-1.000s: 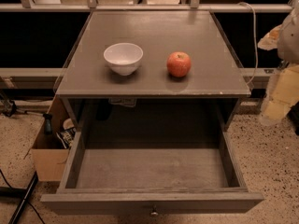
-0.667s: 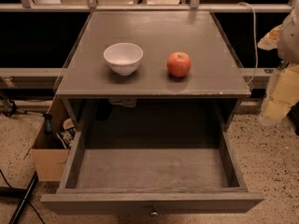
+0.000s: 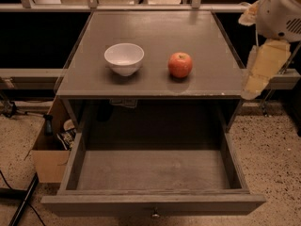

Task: Place apple into top drawer

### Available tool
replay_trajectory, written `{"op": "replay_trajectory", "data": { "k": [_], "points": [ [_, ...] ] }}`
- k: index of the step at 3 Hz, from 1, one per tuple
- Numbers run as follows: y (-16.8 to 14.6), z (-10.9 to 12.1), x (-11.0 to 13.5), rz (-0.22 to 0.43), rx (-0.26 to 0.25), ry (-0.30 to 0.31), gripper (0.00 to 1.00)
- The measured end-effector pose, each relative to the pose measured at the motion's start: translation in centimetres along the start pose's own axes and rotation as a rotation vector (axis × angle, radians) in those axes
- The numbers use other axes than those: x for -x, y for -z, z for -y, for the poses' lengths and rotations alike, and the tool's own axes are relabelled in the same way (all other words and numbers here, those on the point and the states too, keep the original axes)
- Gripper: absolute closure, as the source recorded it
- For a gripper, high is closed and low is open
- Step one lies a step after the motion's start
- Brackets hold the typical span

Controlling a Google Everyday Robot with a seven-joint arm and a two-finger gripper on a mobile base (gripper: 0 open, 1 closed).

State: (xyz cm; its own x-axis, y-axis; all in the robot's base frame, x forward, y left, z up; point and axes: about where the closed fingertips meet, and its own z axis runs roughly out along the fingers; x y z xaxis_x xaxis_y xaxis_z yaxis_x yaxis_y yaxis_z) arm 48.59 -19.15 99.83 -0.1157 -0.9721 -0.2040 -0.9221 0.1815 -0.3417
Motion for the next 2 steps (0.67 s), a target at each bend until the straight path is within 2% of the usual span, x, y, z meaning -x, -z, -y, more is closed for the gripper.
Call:
{"op": "replay_trajectory", "data": {
  "k": [1, 2],
  "points": [
    [-0.7, 3.7, 1.2, 0.076, -0.017, -0.027, 0.0],
    [-2.7, 7.0, 2.2, 0.311, 0.019, -0.193, 0.0]
  ]
}}
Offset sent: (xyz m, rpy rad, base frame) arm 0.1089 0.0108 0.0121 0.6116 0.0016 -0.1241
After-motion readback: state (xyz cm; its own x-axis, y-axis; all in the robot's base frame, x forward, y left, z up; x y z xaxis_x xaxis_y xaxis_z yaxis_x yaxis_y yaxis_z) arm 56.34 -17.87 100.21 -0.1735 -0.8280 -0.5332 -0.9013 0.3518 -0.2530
